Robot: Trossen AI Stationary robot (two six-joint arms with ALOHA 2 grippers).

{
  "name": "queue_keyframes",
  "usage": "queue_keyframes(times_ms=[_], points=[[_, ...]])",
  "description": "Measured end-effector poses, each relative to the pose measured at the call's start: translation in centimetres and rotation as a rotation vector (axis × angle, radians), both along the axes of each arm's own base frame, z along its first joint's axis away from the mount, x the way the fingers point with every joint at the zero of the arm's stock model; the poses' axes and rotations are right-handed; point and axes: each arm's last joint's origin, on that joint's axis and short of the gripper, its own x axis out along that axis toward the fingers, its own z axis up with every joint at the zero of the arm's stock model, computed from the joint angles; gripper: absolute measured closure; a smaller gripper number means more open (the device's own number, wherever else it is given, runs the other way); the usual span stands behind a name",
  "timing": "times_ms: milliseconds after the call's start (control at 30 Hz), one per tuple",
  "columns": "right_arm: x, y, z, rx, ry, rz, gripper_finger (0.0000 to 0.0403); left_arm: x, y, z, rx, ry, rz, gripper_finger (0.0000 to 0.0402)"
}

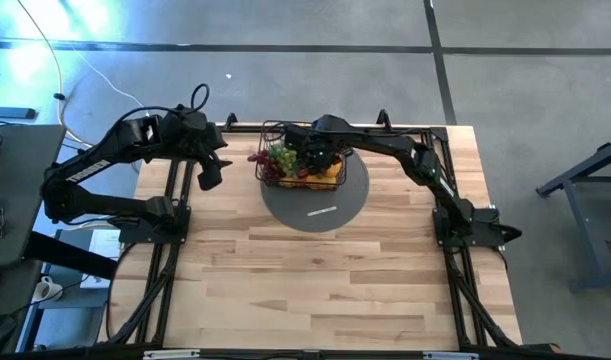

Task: Build produce basket
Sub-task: Put the red chili pepper into the black wire basket, then return to Home Position

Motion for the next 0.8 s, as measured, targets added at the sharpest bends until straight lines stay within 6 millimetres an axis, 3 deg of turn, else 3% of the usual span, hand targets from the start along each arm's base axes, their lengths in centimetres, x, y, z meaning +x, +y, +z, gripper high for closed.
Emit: queue_keyframes(times_ms=[167,400,800], points=[[-0.5,-0.1,1.2,-0.006,-0.03,-0.021,0.0202,-0.1,-0.2,0.1,-0.047,-0.032,-0.015,0.0165],[-1.2,0.1,3.7,-0.108,-0.086,-0.019,0.0195,-1.4,-1.3,0.0,-0.098,-0.106,-0.023,0.0165],[-0.6,2.6,6.7,-0.211,-0.254,0.02,0.0194,-4.6,-3.2,-5.0,-0.084,-0.358,0.015,0.0165]])
